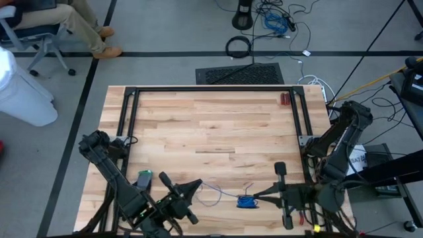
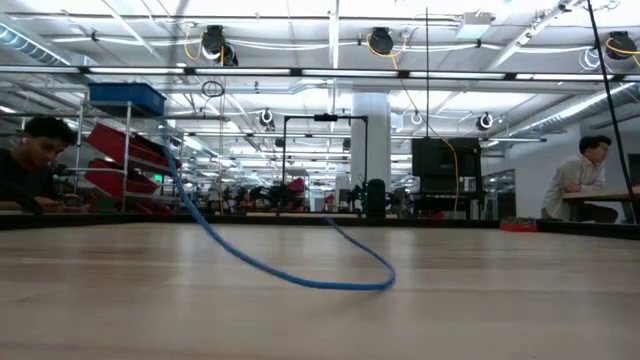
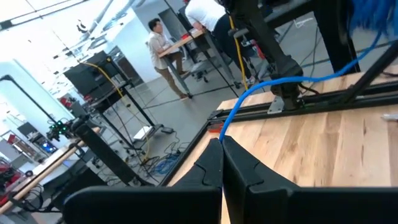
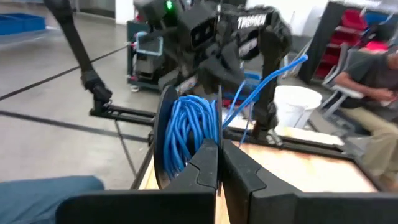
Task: Coil cords
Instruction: Coil the blue wire onto the spool
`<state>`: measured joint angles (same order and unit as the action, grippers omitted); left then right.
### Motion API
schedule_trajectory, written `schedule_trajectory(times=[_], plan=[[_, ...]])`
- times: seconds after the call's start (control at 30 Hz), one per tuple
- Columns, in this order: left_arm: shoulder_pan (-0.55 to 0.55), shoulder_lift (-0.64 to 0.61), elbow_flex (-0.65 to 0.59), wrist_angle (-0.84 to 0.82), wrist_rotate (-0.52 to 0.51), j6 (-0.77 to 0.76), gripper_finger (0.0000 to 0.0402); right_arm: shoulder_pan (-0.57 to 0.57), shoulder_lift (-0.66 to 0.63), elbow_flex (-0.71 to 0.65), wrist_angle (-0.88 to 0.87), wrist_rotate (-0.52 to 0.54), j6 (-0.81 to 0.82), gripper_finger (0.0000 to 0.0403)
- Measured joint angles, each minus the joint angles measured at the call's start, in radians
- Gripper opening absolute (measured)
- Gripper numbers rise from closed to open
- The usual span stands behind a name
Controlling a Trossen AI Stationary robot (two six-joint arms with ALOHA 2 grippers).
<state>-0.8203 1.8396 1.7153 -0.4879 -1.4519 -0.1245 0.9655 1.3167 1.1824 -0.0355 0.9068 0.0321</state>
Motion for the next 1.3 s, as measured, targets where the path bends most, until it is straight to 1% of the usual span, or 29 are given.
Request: schedule_trajectory(times=[0.17,0.27,0.43,0.6,0.77,0.87,1.1,1.2,1.3], plan=[[-0.028,-0.006,0.000,-0.003,-0.041,0.021,0.0000,-0.039,0.000,0.000,-0.031,-0.090,0.045,0.0000],[-0.041,-0.007,0.000,-0.003,-0.099,0.051,0.0000,-0.054,0.000,0.000,-0.056,-0.123,0.061,0.0000],[-0.047,-0.014,0.000,0.009,-0.116,0.053,0.0000,-0.063,0.000,0.000,-0.067,-0.128,0.061,0.0000],[-0.029,-0.026,0.000,0.078,-0.119,0.054,0.0000,-0.078,0.002,0.000,-0.066,-0.123,0.061,0.0000],[0.025,-0.033,0.000,0.172,0.032,0.053,0.0000,-0.108,0.025,0.000,-0.063,-0.069,0.064,0.0000],[0.062,-0.033,0.000,0.188,0.114,0.053,0.0000,-0.133,0.037,0.000,-0.056,-0.064,0.063,0.0000],[0.123,-0.039,0.007,0.191,0.164,0.061,0.0000,-0.149,0.043,0.000,-0.058,-0.062,0.062,0.0000],[0.129,-0.041,0.026,0.194,0.203,0.061,0.0000,-0.148,0.043,0.000,-0.061,-0.024,0.056,0.0000],[0.124,-0.042,0.049,0.192,0.207,0.069,0.0000,-0.149,0.043,0.000,-0.066,-0.009,0.055,0.0000]])
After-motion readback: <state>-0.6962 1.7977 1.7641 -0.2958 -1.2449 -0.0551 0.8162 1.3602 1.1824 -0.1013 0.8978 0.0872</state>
